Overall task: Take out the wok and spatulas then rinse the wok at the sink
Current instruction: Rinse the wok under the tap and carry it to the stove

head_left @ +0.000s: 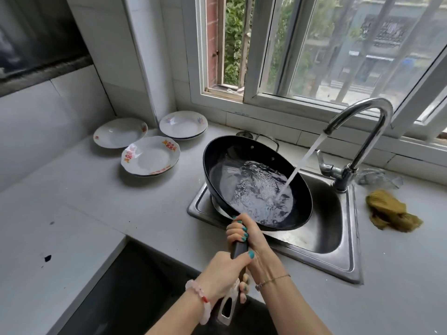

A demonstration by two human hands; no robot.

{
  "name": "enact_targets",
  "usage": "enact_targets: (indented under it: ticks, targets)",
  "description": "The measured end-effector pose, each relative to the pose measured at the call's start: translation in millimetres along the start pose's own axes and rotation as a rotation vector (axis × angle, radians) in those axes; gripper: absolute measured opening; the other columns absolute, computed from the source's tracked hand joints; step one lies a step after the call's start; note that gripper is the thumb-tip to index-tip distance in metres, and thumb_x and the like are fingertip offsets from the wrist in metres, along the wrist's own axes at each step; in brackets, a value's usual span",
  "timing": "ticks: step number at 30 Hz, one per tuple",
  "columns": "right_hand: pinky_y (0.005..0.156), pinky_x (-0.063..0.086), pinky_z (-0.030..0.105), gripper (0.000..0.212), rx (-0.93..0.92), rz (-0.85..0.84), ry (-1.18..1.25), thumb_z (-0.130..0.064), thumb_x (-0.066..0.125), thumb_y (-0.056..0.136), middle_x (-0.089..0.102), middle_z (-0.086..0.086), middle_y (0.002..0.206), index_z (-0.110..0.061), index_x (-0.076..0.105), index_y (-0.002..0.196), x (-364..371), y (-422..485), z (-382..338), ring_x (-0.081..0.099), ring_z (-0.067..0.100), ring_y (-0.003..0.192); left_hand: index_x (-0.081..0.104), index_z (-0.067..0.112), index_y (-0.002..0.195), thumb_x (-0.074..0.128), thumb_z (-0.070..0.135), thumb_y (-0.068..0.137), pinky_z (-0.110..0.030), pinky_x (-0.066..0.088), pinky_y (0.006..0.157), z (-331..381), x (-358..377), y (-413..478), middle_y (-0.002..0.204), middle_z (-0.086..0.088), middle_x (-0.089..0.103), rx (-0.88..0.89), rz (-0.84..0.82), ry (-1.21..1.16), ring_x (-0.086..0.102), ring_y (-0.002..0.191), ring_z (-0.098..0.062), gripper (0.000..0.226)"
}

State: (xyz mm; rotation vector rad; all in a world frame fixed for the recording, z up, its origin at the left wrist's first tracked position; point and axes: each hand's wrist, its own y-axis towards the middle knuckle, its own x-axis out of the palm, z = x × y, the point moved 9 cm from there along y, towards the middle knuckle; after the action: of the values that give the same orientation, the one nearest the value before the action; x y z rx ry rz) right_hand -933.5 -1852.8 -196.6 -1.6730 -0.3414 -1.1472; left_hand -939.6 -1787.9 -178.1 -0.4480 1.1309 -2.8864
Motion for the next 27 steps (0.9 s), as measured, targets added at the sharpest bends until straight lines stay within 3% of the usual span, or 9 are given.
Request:
enact_targets:
  ticks: [3, 9, 17, 27]
  targets:
    - [0.021, 0.020, 0.014, 0.038, -0.036, 0.045, -0.052, -0.008, 0.041, 0.072, 0.026, -0.002, 0.027, -0.015, 0.030, 0.035, 1, -1, -7, 0.026, 0.009, 0.017, 0.046, 0.005, 0.068, 0.055, 0.019, 0.091, -0.018, 0.038, 0.035, 5, 4, 0, 0.043, -0.003, 0.047, 0.017, -0.035, -0.039, 0.042, 0.030, -0.012, 0.028]
    - [0.023, 0.019, 0.011, 0.049, -0.141, 0.124, -0.165, -0.010, 0.034, 0.088, 0.023, -0.005, 0.031, -0.016, 0.028, 0.039, -17, 0, -22, 0.022, 0.006, 0.019, 0.047, 0.005, 0.077, 0.054, 0.016, 0.091, -0.020, 0.041, 0.037, -3, 13, 4, 0.048, -0.003, 0.046, 0.041, -0.133, -0.048, 0.042, 0.034, -0.011, 0.019]
    - [0.024, 0.019, 0.012, 0.051, -0.183, 0.052, -0.205, -0.012, 0.037, 0.091, 0.023, -0.006, 0.034, -0.017, 0.031, 0.041, -35, 3, -30, 0.022, 0.004, 0.022, 0.054, 0.009, 0.082, 0.063, 0.014, 0.086, -0.020, 0.044, 0.044, -19, 14, 26, 0.051, 0.003, 0.052, 0.118, -0.155, 0.108, 0.048, 0.041, -0.007, 0.011]
    - [0.026, 0.019, 0.013, 0.038, -0.310, 0.108, -0.331, -0.008, 0.038, 0.094, 0.022, -0.006, 0.041, -0.019, 0.028, 0.058, -41, 8, -48, 0.020, 0.004, 0.027, 0.054, 0.009, 0.080, 0.072, 0.018, 0.076, -0.021, 0.043, 0.044, -26, 8, 52, 0.049, 0.005, 0.055, 0.147, -0.166, 0.121, 0.050, 0.042, -0.009, 0.020]
